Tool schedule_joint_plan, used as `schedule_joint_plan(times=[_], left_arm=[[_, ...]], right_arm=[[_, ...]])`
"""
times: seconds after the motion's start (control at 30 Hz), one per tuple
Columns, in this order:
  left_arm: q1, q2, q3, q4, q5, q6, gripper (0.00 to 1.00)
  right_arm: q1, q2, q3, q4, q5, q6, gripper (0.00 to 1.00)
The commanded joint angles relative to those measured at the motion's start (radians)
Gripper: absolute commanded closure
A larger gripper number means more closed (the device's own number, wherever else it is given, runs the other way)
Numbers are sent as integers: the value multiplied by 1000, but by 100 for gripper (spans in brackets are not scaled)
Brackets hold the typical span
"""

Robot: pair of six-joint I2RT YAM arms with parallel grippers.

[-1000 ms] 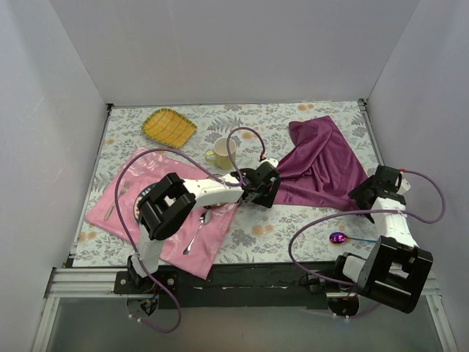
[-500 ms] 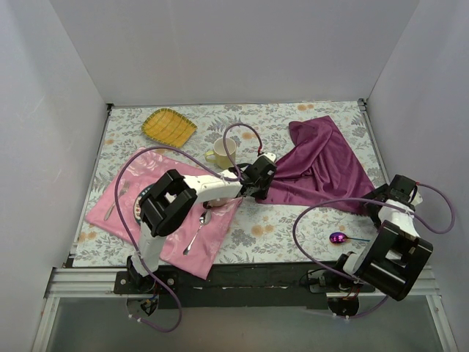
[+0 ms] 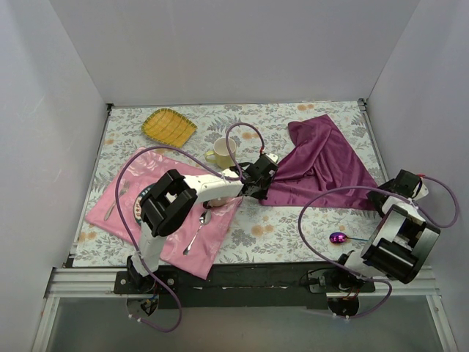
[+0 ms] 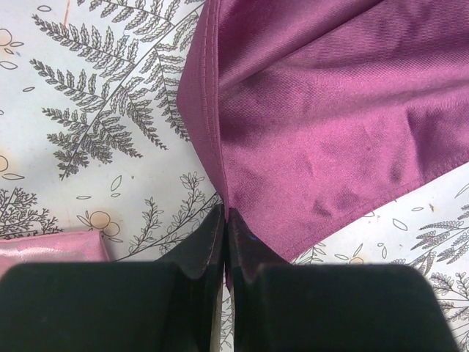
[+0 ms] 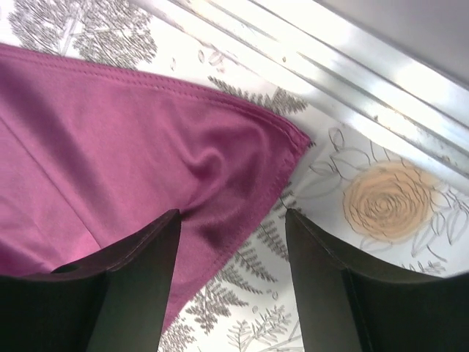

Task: Fold the napkin, place the utensils inside, and roll it up
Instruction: Flatten the napkin out

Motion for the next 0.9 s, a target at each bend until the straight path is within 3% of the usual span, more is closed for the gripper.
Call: schedule_joint_plan(times=[0.0,0.17,0.33,0.47,0.6,0.77,0.87], left_arm=[[1,-38,24,-23,-8,17,100],[0,-62,25,-21,-5,34,100],[0,-123,67,-41,5,36,100],[1,-179,108,-59,3,24,100],[1,-246,153,-75,6,7,100],[3,-366,220,-80,17,10,100],[6,-427,286,-69,25,27,100]], right_arm=[[-6,56,-18,67,-62,-13,34],[-3,88,-29,108,-150,-14,64],[23,3,-49,96,-210,-14,96],[112,-140,-26,6,-210,29,99],[314,-333,59,-132,-98,79,99],[350,-474,202,-299,-59,73,99],[350,-531,369,-355,-67,37,99]])
